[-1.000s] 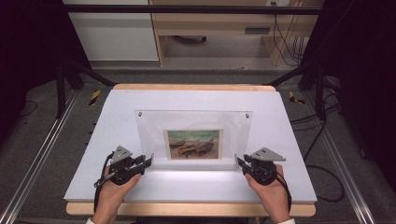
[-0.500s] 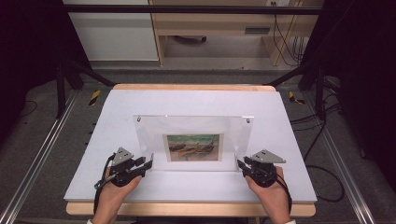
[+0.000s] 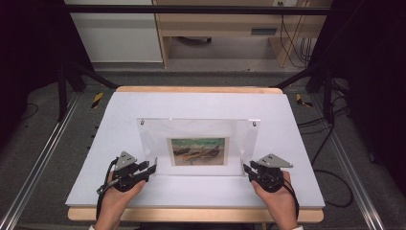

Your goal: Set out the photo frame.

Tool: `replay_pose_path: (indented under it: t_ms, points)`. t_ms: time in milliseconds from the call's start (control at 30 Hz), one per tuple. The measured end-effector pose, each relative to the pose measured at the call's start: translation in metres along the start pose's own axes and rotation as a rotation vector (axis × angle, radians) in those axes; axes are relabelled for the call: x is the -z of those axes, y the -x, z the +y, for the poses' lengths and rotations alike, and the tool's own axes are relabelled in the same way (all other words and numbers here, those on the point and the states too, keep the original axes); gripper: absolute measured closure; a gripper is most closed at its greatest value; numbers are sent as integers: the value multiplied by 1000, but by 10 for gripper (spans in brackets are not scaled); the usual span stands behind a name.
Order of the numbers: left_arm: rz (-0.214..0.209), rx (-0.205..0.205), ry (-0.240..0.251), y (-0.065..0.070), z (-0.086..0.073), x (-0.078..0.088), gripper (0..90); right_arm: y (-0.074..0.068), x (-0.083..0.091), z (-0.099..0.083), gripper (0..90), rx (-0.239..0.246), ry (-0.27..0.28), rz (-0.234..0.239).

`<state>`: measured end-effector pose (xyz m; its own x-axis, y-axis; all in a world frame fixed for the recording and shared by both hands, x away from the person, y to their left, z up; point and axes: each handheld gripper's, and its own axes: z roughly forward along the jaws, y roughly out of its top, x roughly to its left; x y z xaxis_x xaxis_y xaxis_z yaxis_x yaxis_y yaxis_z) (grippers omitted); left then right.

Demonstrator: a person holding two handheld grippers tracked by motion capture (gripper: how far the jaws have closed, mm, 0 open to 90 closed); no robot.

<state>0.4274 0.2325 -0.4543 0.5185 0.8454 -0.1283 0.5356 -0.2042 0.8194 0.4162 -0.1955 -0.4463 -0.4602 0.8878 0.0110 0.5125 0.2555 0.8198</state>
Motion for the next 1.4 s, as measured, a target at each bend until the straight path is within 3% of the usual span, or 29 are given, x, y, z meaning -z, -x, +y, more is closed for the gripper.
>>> replay_pose_path:
  t_ms: [800,1033,1167,1400]
  points:
    - [-6,-20,2,-1,0,-1,619,-1,-1,0,650,-5,15,4]
    - [-10,-45,1,4,-1,-4,495,-5,-4,1,479,20,37,-6]
    - [2,-71,14,7,1,-4,389,-7,-5,3,328,31,56,-8]
    - [2,-89,37,9,3,-3,275,-9,-6,5,205,55,85,-22]
